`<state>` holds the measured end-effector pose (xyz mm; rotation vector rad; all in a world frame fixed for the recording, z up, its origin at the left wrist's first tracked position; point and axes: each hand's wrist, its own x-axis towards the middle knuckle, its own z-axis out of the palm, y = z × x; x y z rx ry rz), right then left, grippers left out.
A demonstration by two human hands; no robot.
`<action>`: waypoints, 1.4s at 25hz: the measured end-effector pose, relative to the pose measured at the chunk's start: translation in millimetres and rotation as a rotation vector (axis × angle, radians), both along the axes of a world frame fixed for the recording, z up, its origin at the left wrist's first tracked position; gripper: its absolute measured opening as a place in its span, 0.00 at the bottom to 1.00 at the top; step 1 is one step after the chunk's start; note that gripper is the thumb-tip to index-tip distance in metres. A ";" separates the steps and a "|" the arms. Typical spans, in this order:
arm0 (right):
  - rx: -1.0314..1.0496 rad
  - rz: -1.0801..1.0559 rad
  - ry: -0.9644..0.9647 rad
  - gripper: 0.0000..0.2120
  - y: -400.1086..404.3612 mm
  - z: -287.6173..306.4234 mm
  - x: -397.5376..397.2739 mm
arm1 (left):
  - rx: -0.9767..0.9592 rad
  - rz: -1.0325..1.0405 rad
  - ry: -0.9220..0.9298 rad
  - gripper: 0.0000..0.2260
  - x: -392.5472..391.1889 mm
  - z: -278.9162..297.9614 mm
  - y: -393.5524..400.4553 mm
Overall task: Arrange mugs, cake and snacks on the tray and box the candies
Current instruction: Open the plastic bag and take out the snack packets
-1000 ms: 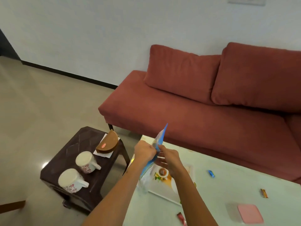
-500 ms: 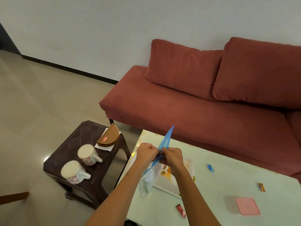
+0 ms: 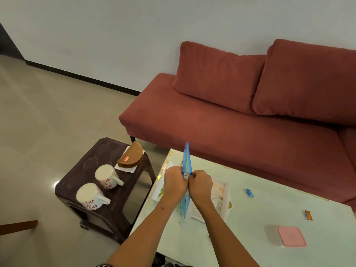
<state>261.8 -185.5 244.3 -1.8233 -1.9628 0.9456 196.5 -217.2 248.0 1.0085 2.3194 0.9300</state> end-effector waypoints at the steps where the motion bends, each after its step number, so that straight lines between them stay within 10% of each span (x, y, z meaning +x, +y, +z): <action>1: 0.009 0.003 -0.022 0.11 -1.2 0.0 -1.2 | -0.009 0.006 0.004 0.10 -0.4 -1.1 -1.1; 13: 0.095 0.074 -0.273 0.03 0.3 1.1 3.9 | -0.034 -0.084 0.202 0.12 -9.1 2.5 -8.8; 22: 0.146 0.208 -0.419 0.16 16.1 -3.0 35.8 | -0.252 -0.360 0.402 0.08 -24.9 -6.7 -14.5; 29: -0.033 -0.052 -0.455 0.11 32.1 -8.3 72.2 | -0.120 -0.260 0.201 0.15 -21.3 -6.5 -15.9; 35: 0.356 0.048 -0.516 0.12 16.8 -29.1 61.4 | -0.049 -0.247 0.075 0.16 7.5 2.9 -6.4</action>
